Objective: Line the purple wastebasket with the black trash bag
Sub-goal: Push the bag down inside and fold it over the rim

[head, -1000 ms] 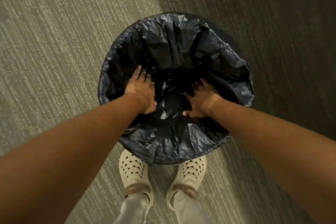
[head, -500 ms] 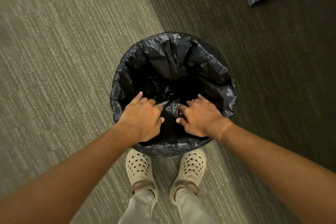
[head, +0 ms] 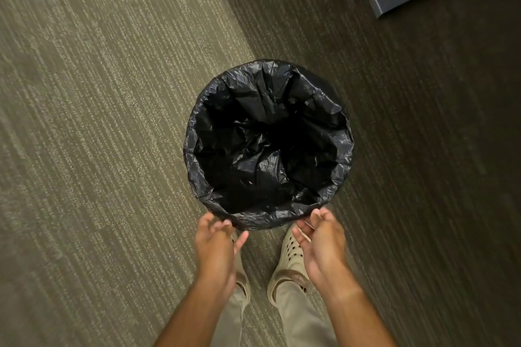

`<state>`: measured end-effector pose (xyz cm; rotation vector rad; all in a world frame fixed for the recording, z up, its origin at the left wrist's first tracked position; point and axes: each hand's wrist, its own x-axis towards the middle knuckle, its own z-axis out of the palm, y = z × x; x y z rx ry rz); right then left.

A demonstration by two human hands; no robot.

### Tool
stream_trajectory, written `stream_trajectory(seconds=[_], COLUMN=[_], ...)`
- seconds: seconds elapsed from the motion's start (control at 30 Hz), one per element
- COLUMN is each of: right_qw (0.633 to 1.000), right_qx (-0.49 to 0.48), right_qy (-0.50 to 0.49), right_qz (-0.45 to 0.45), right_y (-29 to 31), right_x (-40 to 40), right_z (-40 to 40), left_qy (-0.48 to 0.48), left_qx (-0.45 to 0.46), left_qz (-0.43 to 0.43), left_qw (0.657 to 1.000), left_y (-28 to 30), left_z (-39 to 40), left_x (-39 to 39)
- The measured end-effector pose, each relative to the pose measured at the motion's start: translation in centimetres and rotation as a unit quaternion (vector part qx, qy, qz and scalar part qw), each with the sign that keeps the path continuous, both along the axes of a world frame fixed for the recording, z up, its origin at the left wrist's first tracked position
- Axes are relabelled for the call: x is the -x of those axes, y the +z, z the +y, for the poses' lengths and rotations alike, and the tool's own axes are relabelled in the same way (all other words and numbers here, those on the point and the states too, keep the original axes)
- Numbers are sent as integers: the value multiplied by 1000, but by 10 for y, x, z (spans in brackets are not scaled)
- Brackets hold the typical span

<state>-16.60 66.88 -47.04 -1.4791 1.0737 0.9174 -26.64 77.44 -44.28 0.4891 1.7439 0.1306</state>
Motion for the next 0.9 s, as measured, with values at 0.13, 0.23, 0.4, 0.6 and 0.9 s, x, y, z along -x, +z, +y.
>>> stream_trajectory(seconds=[0.13, 0.23, 0.4, 0.6, 0.9], right_qw=[991, 979, 982, 975, 976], right_qx=[-78, -112, -91, -103, -59], right_qy=[-105, -162, -162, -187, -197], right_qz=[22, 48, 44, 56, 68], right_y=[-5, -10, -8, -6, -13], right_x=[2, 3, 1, 4, -2], right_z=[2, 1, 2, 0, 21], left_qy=[52, 83, 159, 97, 134], left_qx=[39, 38, 27, -37, 53], left_qz=[-29, -21, -25, 21, 6], left_qw=[997, 996, 987, 994, 990], left_y=[-9, -12, -11, -8, -32], left_z=[7, 8, 7, -1, 7], left_x=[-3, -12, -11, -6, -4])
